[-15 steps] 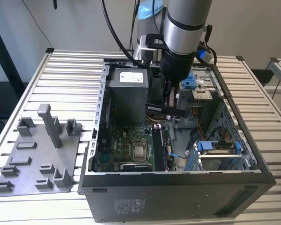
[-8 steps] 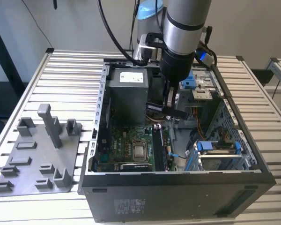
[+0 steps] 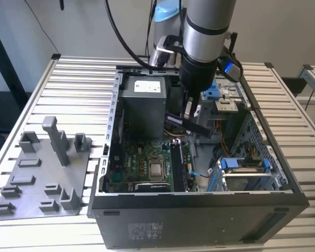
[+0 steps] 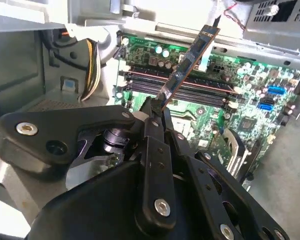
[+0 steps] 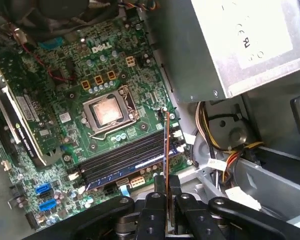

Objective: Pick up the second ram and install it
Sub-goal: 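Insert the second ram into the second slot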

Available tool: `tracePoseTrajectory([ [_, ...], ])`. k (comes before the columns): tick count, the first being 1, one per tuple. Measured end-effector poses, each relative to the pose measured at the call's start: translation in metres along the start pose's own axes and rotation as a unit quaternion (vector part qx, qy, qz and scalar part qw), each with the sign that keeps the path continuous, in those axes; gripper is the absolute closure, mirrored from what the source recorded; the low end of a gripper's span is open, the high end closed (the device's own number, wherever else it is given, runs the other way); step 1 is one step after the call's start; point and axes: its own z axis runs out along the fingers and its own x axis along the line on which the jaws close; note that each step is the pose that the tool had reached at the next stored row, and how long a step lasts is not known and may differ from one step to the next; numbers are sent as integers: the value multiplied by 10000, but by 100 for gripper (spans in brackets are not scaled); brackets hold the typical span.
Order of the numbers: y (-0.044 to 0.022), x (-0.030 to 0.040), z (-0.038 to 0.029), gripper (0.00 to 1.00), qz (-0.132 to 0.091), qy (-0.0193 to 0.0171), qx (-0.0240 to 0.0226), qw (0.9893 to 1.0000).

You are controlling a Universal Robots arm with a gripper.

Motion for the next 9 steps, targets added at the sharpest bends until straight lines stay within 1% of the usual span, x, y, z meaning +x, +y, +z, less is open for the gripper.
tracePoseTrajectory([
  [2, 0, 0, 1, 86, 170, -1, 19, 9999],
  [5, 0, 0, 4, 86, 426, -3, 47, 9991],
  [7, 0, 0, 4, 86, 605, -4, 67, 9981],
  [9, 0, 0, 5, 86, 780, -5, 87, 9969],
])
